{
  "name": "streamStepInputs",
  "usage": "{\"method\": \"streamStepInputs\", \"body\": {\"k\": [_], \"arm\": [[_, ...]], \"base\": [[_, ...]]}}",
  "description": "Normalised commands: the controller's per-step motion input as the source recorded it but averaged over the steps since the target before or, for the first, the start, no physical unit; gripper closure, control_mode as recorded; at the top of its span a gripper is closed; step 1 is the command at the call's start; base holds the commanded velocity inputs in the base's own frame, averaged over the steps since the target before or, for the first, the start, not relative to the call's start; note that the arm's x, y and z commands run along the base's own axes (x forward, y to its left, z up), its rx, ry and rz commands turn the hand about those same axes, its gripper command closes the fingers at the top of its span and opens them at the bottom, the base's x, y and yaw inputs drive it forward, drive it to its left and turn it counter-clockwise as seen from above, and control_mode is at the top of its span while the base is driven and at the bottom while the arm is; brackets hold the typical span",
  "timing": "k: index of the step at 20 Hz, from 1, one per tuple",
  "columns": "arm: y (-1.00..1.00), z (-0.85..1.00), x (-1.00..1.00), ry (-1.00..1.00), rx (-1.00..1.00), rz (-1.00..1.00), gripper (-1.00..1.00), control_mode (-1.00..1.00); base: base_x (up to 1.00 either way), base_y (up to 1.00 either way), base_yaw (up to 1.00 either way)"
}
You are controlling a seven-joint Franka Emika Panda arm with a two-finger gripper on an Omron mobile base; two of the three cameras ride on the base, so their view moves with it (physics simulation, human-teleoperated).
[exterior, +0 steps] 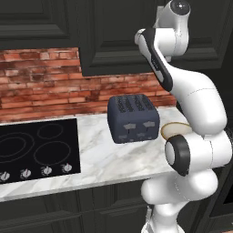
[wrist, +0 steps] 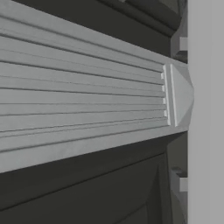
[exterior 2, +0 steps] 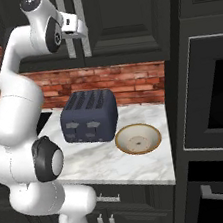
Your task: Open the cabinet and setup a tea strainer by placing it in the bowl upright.
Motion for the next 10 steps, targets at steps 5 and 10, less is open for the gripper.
{"method": "streamStepInputs", "body": {"k": [5, 10], "arm": [[0.0, -0.19, 0.15, -0.05, 0.0, 0.0, -1.0, -1.0], [0.0, -0.03, 0.11, -0.08, 0.0, 0.0, 1.0, -1.0]], "base": [[0.0, 0.0, 0.0], [0.0, 0.0, 0.0]]}}
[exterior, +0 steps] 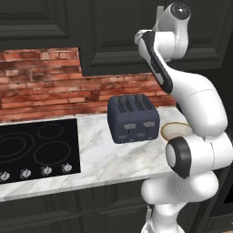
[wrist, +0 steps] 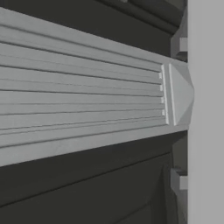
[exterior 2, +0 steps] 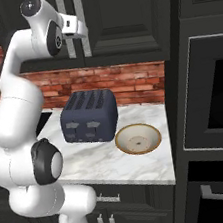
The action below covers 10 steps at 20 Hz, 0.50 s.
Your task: Open the cabinet and setup a tea strainer by placing it in the bowl upright.
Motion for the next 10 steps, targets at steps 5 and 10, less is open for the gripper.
{"method": "streamStepInputs", "body": {"k": [5, 10], "arm": [[0.0, 0.0, 0.13, -0.05, 0.0, 0.0, 1.0, -1.0], [0.0, 0.0, 0.01, 0.0, 0.0, 0.0, 1.0, -1.0]], "base": [[0.0, 0.0, 0.0], [0.0, 0.0, 0.0]]}}
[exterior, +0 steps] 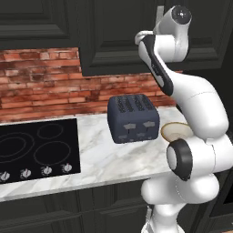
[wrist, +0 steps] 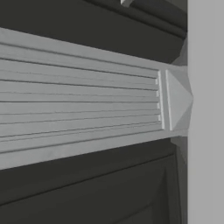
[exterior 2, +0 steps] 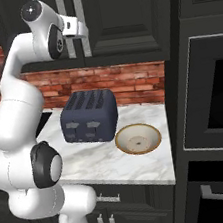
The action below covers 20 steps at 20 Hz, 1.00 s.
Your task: Open the cabinet and setup a tea strainer by placing it in the bowl upright.
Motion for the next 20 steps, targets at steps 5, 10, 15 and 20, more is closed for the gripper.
{"method": "streamStepInputs", "body": {"k": [5, 10, 15, 20], "arm": [[0.03, 0.0, -0.15, 0.0, 0.0, -0.03, 1.0, -1.0], [0.17, 0.0, -0.46, 0.0, 0.0, -0.11, 1.0, -1.0], [0.28, 0.01, -0.66, 0.0, 0.0, -0.2, 1.0, -1.0], [0.39, 0.13, -0.69, 0.06, -0.01, -0.24, 1.0, -1.0]], "base": [[0.0, 0.0, 0.0], [0.0, 0.0, 0.0], [0.0, 0.0, 0.0], [0.0, 0.0, 0.0]]}}
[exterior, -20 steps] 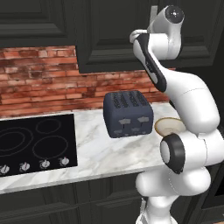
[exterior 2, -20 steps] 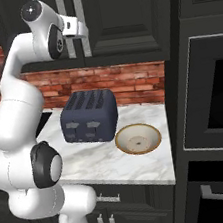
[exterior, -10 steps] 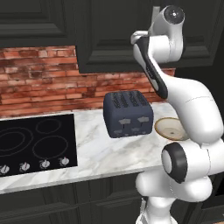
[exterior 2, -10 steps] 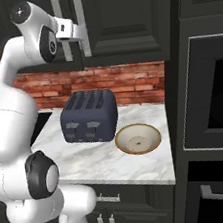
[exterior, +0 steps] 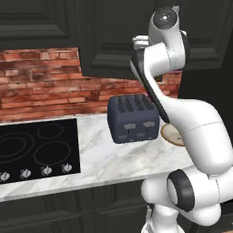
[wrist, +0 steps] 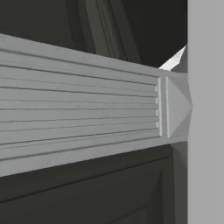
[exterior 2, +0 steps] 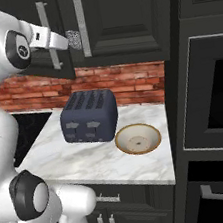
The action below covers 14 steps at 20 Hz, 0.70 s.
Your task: Open the cabinet and setup a tea strainer by placing it in the bowl upright.
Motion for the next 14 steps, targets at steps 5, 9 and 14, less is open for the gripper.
{"method": "streamStepInputs", "body": {"k": [5, 9, 14], "arm": [[0.45, 0.08, -0.72, 0.07, -0.02, -0.24, 1.0, -1.0], [0.46, 0.0, -0.75, 0.05, -0.02, -0.19, 1.0, -1.0], [0.53, -0.01, -0.75, 0.05, -0.04, -0.12, 1.0, -1.0]], "base": [[0.0, 0.0, 0.0], [0.0, 0.0, 0.0], [0.0, 0.0, 0.0]]}}
